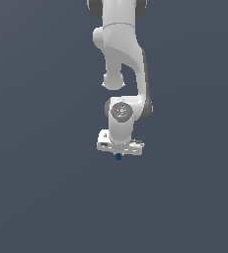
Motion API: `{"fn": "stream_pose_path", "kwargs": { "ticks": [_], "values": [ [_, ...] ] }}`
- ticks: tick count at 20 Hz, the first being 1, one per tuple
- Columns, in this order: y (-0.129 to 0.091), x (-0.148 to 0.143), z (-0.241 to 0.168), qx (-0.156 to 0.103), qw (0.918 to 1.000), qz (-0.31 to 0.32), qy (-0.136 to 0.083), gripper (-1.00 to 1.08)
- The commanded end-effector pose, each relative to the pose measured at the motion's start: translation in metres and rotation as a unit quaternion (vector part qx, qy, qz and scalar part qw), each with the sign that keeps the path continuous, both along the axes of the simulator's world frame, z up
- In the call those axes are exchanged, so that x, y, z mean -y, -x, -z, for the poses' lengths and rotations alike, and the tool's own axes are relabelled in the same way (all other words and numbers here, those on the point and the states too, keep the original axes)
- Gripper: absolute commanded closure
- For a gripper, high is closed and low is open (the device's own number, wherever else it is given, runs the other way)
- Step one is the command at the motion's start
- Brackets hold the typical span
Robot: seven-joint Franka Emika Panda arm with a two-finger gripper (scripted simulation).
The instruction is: Pick up the object and move it to a goal position.
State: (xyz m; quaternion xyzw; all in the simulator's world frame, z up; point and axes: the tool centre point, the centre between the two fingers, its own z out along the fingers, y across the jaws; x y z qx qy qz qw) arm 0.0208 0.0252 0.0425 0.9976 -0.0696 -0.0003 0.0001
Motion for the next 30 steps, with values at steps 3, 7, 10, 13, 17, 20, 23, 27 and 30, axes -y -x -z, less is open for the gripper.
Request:
{"fn": "stream_pose_path", "kwargs": {
  "ticks": [3,7,10,13,17,20,23,27,30],
  "values": [
    [0.002,-0.002,-0.006,0.0,1.0,0.0,0.0,1.08],
    [0.006,-0.007,-0.019,0.0,1.0,0.0,0.0,1.08],
    [0.012,-0.013,-0.034,0.0,1.0,0.0,0.0,1.08],
    [0.019,-0.021,-0.053,0.0,1.0,0.0,0.0,1.08],
    [0.03,-0.034,-0.087,0.0,1.0,0.0,0.0,1.08],
    [0.041,-0.045,-0.117,0.0,1.0,0.0,0.0,1.08],
    [0.051,-0.058,-0.149,0.0,1.0,0.0,0.001,1.08],
    [0.064,-0.073,-0.189,0.0,1.0,0.0,0.001,1.08],
    [0.072,-0.083,-0.215,0.0,1.0,0.0,0.001,1.08]
  ]
}}
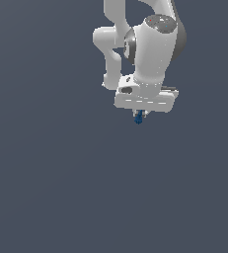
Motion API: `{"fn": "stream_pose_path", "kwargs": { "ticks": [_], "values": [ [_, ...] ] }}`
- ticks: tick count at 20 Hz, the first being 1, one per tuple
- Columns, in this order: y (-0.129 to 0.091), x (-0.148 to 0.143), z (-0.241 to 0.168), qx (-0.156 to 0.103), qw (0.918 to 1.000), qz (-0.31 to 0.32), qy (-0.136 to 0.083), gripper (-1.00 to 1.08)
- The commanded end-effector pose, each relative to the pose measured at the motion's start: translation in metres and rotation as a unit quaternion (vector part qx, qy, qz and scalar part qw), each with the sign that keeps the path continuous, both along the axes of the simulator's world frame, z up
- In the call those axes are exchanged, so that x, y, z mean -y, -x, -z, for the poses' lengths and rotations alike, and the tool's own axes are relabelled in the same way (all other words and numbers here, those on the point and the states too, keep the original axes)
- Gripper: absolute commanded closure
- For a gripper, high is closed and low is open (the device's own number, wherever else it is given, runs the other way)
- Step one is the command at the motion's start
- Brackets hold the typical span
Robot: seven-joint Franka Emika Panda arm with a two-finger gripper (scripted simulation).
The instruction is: Pick up the object and move it to a goal position.
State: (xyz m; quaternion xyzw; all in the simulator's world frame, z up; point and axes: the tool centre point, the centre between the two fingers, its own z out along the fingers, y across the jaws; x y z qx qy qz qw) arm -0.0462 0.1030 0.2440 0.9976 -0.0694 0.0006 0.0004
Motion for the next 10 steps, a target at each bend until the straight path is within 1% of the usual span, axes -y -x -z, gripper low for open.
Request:
{"fn": "stream_pose_path", "kwargs": {
  "ticks": [1,6,10],
  "values": [
    [0.007,-0.008,-0.021,0.0,1.0,0.0,0.0,1.08],
    [0.016,-0.02,-0.052,0.0,1.0,0.0,0.0,1.08],
    [0.019,-0.026,-0.066,-0.001,1.0,0.0,0.0,1.08]
  ]
}}
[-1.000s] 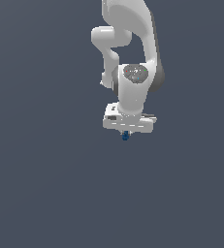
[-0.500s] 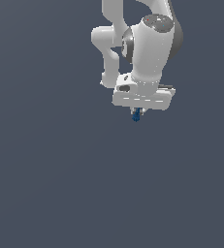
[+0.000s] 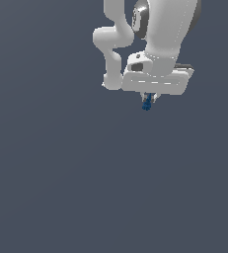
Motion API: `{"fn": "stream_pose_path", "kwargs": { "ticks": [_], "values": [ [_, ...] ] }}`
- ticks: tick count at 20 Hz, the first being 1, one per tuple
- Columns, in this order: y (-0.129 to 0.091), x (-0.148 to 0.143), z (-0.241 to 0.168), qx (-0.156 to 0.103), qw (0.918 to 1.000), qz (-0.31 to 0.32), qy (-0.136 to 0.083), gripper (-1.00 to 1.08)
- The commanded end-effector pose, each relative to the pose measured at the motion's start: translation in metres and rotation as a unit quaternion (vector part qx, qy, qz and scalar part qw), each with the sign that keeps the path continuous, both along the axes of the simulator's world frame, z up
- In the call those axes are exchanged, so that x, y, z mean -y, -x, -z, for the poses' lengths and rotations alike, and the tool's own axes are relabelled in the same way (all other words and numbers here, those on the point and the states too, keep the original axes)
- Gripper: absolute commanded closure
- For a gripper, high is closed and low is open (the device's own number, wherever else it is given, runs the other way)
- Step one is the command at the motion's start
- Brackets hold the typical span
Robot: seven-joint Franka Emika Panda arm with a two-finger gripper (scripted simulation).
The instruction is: Pick up the object and move it to a goal position.
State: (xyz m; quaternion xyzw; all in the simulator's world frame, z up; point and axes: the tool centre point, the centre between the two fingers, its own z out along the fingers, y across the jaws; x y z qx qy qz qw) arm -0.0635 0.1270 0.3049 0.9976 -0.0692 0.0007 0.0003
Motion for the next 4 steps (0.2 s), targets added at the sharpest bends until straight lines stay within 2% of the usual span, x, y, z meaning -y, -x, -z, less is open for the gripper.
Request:
{"fn": "stream_pose_path", "kwargs": {
  "ticks": [1,4],
  "values": [
    [0.0019,-0.0026,-0.0068,-0.001,1.0,0.0,0.0,1.08],
    [0.0023,-0.0037,-0.0093,-0.001,1.0,0.0,0.0,1.08]
  ]
}}
